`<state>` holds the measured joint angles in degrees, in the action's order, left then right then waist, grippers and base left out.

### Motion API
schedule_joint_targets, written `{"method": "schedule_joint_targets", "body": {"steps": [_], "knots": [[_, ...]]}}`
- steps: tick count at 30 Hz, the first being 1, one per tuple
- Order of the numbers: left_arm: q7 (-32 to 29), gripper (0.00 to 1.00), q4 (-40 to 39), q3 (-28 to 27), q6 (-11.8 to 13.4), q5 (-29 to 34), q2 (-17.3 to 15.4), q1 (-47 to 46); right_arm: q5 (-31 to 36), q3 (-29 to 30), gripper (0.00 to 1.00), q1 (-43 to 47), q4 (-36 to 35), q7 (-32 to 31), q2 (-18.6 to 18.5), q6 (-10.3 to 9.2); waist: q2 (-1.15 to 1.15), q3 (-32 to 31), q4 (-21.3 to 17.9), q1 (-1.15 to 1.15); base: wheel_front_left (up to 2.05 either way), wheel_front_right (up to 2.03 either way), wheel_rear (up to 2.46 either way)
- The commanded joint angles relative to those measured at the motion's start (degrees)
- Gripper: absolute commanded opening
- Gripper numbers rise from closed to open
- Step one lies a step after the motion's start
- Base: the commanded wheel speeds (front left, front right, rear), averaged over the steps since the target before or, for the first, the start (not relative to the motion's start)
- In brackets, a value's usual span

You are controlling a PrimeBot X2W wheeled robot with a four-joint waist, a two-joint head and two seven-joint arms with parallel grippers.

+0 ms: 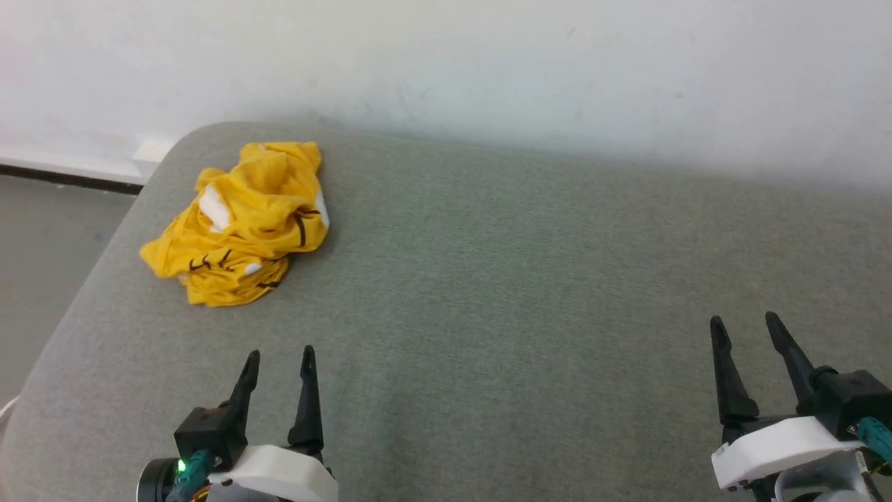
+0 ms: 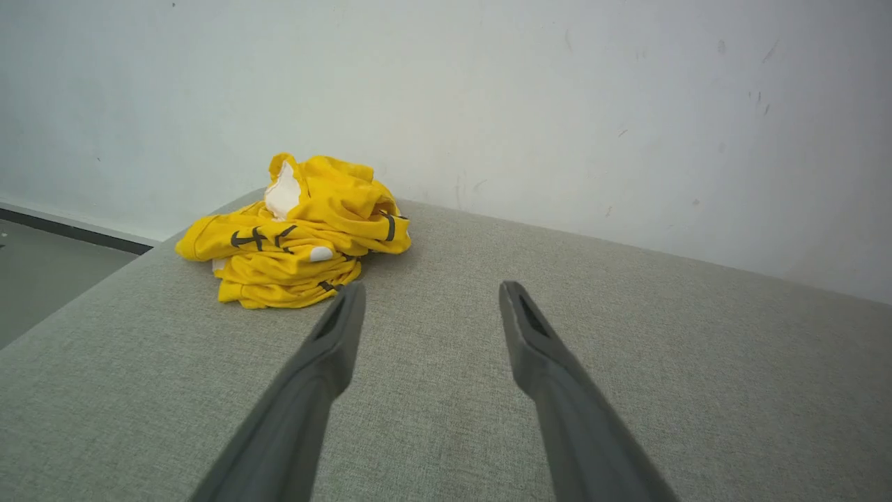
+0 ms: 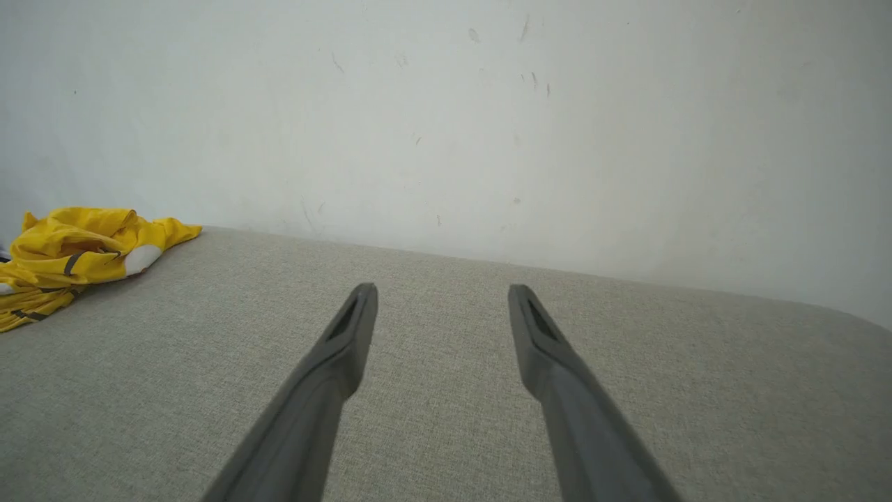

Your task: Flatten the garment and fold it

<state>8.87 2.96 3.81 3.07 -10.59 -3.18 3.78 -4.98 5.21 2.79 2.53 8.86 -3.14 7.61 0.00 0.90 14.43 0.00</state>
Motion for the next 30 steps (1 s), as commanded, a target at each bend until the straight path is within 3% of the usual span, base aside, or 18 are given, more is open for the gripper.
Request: {"method": "schedule_joint_targets", "body": {"steps": [1, 30], "knots": [[0.6, 1.00, 0.4, 0.2, 0.4, -0.5, 0.2, 1.0, -0.4, 0.0, 1.00, 0.7, 0.2, 0.7, 0.2, -0.08, 0.00, 0.0, 1.6, 0.00, 0.00, 0.00, 0.00], [4.0, 1.00, 2.6, 1.6, 1.2, -4.1, 0.3, 3.5, -1.7, -2.1, 1.00, 1.5, 2.7, 4.0, 0.2, -0.10, 0.00, -0.7, 13.2, 0.00, 0.00, 0.00, 0.00]]}}
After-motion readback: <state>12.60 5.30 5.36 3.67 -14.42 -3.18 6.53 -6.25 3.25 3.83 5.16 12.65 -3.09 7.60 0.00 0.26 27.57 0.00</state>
